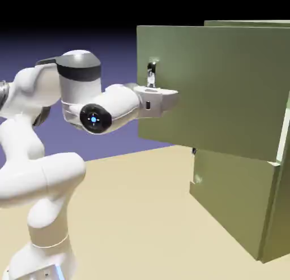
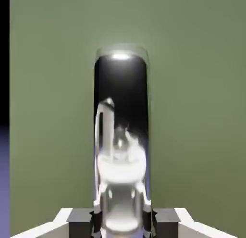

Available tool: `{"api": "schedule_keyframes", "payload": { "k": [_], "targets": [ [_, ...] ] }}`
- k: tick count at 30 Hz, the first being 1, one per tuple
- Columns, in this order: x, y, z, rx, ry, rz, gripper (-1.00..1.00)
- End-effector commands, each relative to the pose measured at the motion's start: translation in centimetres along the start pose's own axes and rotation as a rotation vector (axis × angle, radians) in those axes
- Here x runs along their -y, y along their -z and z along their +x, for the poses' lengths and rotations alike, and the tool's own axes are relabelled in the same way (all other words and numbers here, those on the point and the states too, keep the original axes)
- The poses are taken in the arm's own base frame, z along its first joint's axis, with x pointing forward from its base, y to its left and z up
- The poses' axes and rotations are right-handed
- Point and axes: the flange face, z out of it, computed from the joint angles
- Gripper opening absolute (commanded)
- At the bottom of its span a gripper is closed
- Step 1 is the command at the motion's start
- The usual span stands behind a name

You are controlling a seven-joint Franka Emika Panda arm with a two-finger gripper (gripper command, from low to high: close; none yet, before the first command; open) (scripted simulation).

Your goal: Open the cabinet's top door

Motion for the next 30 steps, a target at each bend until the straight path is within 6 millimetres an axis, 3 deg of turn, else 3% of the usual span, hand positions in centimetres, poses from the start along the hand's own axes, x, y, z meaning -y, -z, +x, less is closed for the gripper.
{"api": "schedule_keyframes", "payload": {
  "k": [1, 17, 30],
  "targets": [
    [-0.2, 0.7, 0.2, 0.013, 0.000, 0.013, -1.00],
    [-4.5, 10.5, 4.5, 0.223, 0.000, 0.223, -1.00],
    [-10.1, 17.7, 10.1, 0.417, 0.000, 0.417, -1.00]
  ]
}}
